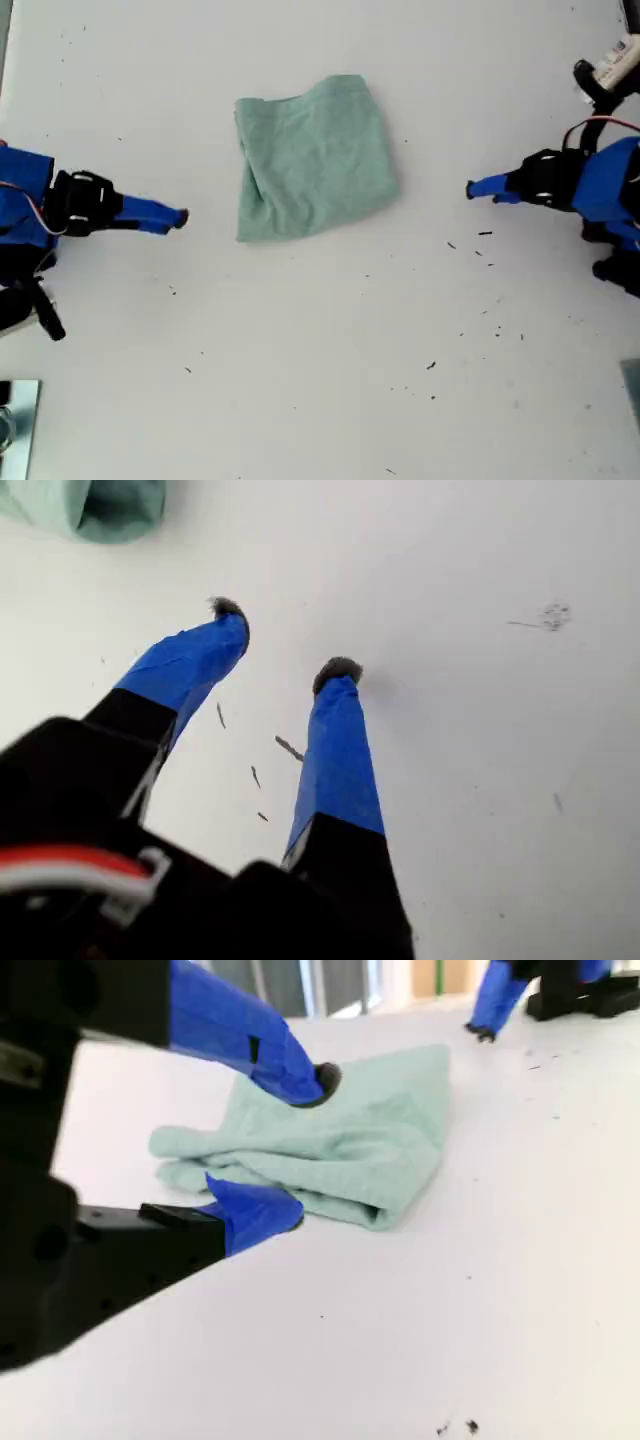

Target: Fold t shirt

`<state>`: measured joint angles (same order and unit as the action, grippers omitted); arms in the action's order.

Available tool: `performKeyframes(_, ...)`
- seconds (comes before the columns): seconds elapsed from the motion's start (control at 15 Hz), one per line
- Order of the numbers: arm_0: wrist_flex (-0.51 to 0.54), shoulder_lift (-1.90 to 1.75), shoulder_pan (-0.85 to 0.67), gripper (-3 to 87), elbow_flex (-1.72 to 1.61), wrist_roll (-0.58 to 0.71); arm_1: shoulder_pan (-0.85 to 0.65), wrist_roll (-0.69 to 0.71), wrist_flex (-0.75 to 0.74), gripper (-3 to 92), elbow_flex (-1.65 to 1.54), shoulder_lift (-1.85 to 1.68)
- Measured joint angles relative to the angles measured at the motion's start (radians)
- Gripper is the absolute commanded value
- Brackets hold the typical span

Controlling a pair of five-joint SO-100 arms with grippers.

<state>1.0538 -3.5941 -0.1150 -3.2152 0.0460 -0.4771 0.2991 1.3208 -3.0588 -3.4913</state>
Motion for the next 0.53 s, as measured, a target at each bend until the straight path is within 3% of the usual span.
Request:
performKeyframes(0.13, 0.000, -0.002, 0.115, 16.0, -0.011, 0.052, 0.005, -0.021, 0.006, 15.7, 0.000, -0.002)
performKeyframes(0.2, 0.000, -0.002, 0.160, 16.0, -0.011, 0.054, -0.003, 0.046, 0.006, 14.2, -0.002, -0.002)
performKeyframes(0.33, 0.000, -0.002, 0.230, 16.0, -0.011, 0.054, 0.008, 0.379, 0.009, 14.1, -0.002, -0.002)
performKeyframes(0.53, 0.000, -0.002, 0.273, 16.0, -0.011, 0.054, 0.014, 0.442, 0.011, 14.1, -0.002, -0.002)
